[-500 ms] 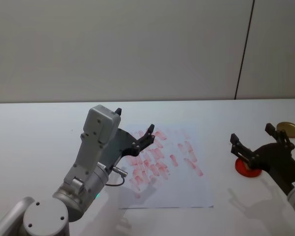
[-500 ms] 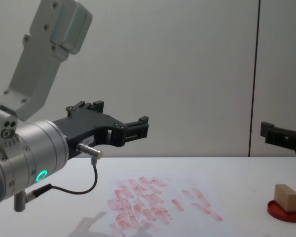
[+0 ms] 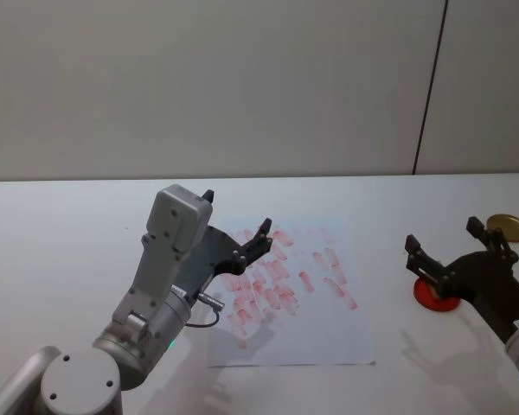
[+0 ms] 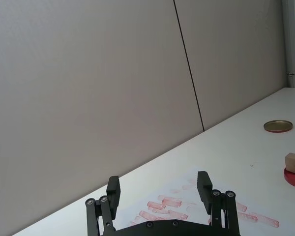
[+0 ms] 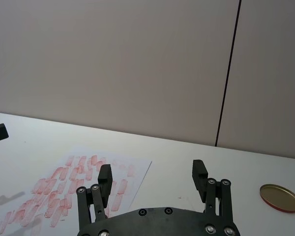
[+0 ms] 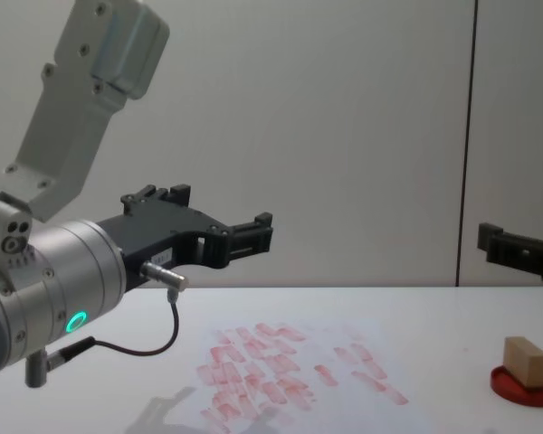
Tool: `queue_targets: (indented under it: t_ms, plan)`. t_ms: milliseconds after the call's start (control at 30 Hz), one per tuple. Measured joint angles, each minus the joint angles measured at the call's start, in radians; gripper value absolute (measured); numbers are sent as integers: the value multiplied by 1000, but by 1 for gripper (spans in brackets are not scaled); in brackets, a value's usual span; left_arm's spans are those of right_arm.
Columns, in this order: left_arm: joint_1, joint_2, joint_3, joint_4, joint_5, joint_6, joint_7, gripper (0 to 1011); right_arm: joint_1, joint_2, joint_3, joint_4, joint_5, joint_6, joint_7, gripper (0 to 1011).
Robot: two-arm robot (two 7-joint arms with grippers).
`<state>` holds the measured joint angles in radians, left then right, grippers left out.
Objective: Use the one hand to pick up the stamp and affix it onto the A4 paper.
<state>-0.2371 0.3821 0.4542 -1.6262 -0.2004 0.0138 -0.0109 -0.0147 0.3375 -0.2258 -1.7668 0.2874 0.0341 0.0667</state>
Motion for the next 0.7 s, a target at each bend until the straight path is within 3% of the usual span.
queue_targets:
  t_ms: [433, 700]
  plan:
    - [0, 0, 0, 0, 0, 0, 0, 993, 0, -1, 0, 0, -1, 2, -1, 1001]
    - [0, 0, 0, 0, 0, 0, 0, 993, 3, -19, -6, -9, -5, 58, -41, 1001]
